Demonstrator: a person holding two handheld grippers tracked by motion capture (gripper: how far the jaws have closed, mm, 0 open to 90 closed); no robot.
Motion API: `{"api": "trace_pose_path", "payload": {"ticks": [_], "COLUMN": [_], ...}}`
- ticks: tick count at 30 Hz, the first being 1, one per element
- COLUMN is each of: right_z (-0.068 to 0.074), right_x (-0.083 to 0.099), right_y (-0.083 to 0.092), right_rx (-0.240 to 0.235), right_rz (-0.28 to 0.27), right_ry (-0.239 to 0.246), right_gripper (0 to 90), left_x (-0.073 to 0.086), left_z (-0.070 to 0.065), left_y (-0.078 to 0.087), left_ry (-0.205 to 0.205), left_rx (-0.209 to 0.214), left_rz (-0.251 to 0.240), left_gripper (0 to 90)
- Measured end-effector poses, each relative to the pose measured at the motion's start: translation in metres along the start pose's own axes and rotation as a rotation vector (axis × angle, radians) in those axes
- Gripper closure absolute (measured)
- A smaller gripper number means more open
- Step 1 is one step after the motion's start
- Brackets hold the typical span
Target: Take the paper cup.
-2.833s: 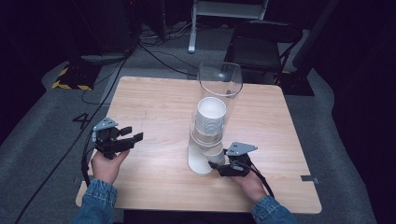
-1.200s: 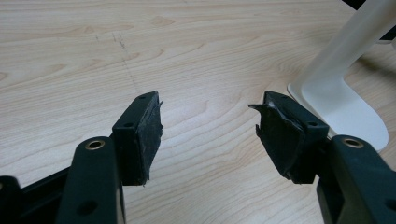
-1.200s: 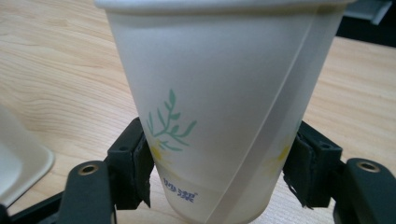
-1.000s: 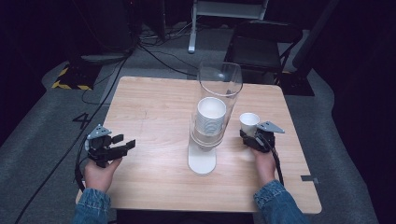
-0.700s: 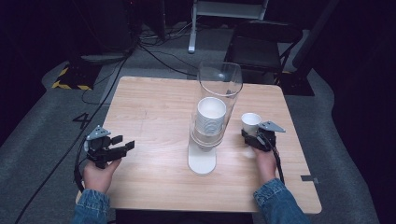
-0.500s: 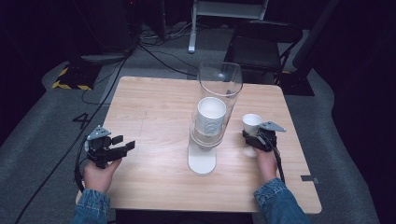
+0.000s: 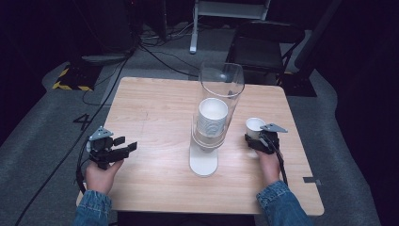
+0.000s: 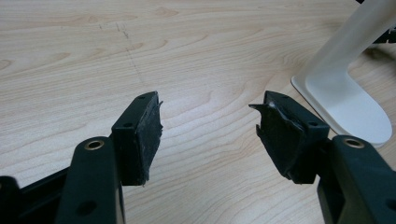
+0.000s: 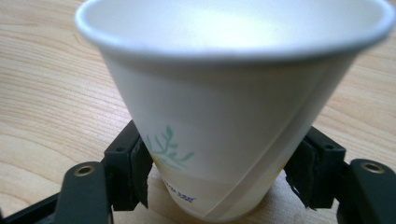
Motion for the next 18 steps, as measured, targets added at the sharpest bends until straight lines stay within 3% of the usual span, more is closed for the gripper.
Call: {"api": "trace_pose_path", "payload": {"ticks": [3,10,18], "right_z": [-0.001,-0.003,-0.01], "right_x": [0.004,0.003,-0.005], "right_y": [0.0,0.004,0.03], "right_rx": [-0.002,0.007,-0.001], "right_rz": [0.028,0.031,0.022], "right_ry": [-0.012,-0.017,-0.083], "right_gripper": [28.1,16.9,14.6], "left_x": [0.0,-0.002,-0.002], "left_z": [-0.001,-0.002,-0.006], "left_y": [-0.001,-0.002,-0.006], "left_ry": [0.0,-0.002,-0.01], "left_rx": [0.001,0.005,0.016], "left_rz": [0.001,-0.001,0.008], "left_gripper": [38.9,38.9,38.7]}}
Point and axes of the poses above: each handheld gripper's, and its own axes: y roughly backward along the jaws, x roughly out of its underside, z roughly to its left, the point moved 9 cm from there along -y, roughly forward along the jaws, and after that the axes turned 9 degrees about -z, right-handed, at the moved point
